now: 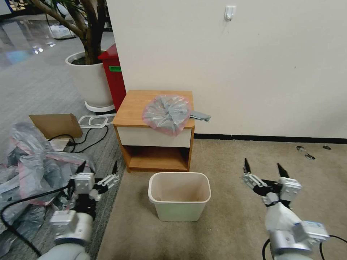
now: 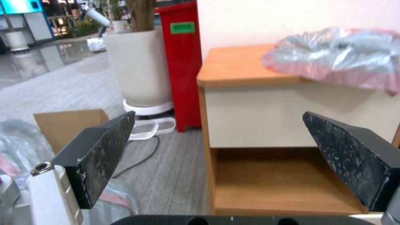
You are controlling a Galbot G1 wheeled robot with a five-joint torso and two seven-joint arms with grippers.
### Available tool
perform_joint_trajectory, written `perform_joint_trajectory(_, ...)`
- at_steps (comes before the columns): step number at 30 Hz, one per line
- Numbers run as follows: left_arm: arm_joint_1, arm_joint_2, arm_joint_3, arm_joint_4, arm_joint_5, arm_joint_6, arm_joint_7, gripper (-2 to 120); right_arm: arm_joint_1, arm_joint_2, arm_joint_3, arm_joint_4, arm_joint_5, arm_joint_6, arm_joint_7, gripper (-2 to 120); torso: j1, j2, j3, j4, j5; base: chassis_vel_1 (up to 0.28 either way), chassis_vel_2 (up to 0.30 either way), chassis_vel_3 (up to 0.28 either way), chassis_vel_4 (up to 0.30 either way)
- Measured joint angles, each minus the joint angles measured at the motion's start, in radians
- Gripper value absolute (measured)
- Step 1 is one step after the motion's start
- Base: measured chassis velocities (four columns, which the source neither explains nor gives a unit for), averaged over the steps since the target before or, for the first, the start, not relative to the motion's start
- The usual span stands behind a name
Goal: Pick up the garbage bag from the table and place it over the trash can.
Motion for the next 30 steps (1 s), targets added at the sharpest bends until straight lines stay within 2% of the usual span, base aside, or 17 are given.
perform_joint_trajectory(2, 0.041, 0.020, -0.021, -0.049, -0.028, 0.027, -0.012, 100, 0.004, -0.012, -0.003, -0.010, 0.006, -0.008, -0.003, 100, 0.000, 0.000, 0.000, 0.0002, 0.0001, 0.000, 0.000, 0.000, 0.000)
perform_joint_trajectory(11, 0.108, 0.104, -0.033, -0.055, -0.120, 0.077, -0.028, 100, 0.044, -0.028, -0.017, -0.086, 0.039, -0.011, -0.021, 100, 0.000, 0.000, 0.000, 0.0001, -0.0003, 0.000, 0.000, 0.000, 0.000)
perform_joint_trajectory(13, 0.108, 0.107, -0.033, -0.052, -0.122, 0.078, -0.028, 100, 0.128, -0.050, -0.017, -0.127, 0.184, -0.039, -0.012, 100, 0.000, 0.000, 0.000, -0.0002, -0.0003, 0.000, 0.000, 0.000, 0.000)
perform_joint_trajectory(14, 0.108, 0.107, -0.033, -0.052, -0.122, 0.078, -0.028, 100, 0.128, -0.050, -0.017, -0.127, 0.184, -0.039, -0.012, 100, 0.000, 0.000, 0.000, -0.0002, -0.0003, 0.000, 0.000, 0.000, 0.000)
perform_joint_trajectory(18, 0.146, 0.107, -0.042, -0.049, -0.125, 0.055, -0.029, 100, 0.296, -0.094, -0.020, -0.224, 0.471, -0.081, 0.016, 100, 0.000, 0.000, 0.000, 0.0000, 0.0002, 0.000, 0.000, 0.000, 0.000)
perform_joint_trajectory(19, 0.146, 0.107, -0.042, -0.049, -0.125, 0.055, -0.029, 100, 0.296, -0.094, -0.020, -0.224, 0.471, -0.081, 0.016, 100, 0.000, 0.000, 0.000, 0.0000, 0.0002, 0.000, 0.000, 0.000, 0.000)
perform_joint_trajectory(22, 0.161, 0.107, -0.046, -0.048, -0.125, 0.043, -0.029, 100, 0.448, -0.114, -0.030, -0.333, 0.678, -0.096, 0.031, 100, 0.000, 0.000, 0.000, 0.0002, -0.0002, 0.000, 0.000, 0.000, 0.000)
perform_joint_trajectory(23, 0.161, 0.107, -0.046, -0.048, -0.125, 0.043, -0.029, 100, 0.448, -0.114, -0.030, -0.333, 0.678, -0.096, 0.031, 100, 0.000, 0.000, 0.000, 0.0002, -0.0002, 0.000, 0.000, 0.000, 0.000)
perform_joint_trajectory(26, 0.168, 0.103, -0.048, -0.048, -0.125, 0.039, -0.029, 100, 0.632, -0.113, -0.055, -0.508, 0.826, -0.094, 0.054, 100, 0.000, 0.000, 0.000, -0.0001, 0.0000, 0.000, 0.000, 0.000, 0.000)
perform_joint_trajectory(27, 0.168, 0.103, -0.048, -0.048, -0.125, 0.039, -0.029, 100, 0.632, -0.113, -0.055, -0.508, 0.826, -0.094, 0.054, 100, 0.000, 0.000, 0.000, -0.0001, 0.0000, 0.000, 0.000, 0.000, 0.000)
perform_joint_trajectory(29, 0.177, 0.092, -0.049, -0.047, -0.123, 0.038, -0.028, 100, 0.733, -0.100, -0.068, -0.610, 0.884, -0.085, 0.062, 100, 0.000, 0.000, 0.000, 0.0002, 0.0000, 0.000, 0.000, 0.000, 0.000)
perform_joint_trajectory(30, 0.177, 0.092, -0.049, -0.047, -0.123, 0.038, -0.028, 100, 0.733, -0.100, -0.068, -0.610, 0.884, -0.085, 0.062, 100, 0.000, 0.000, 0.000, 0.0002, 0.0000, 0.000, 0.000, 0.000, 0.000)
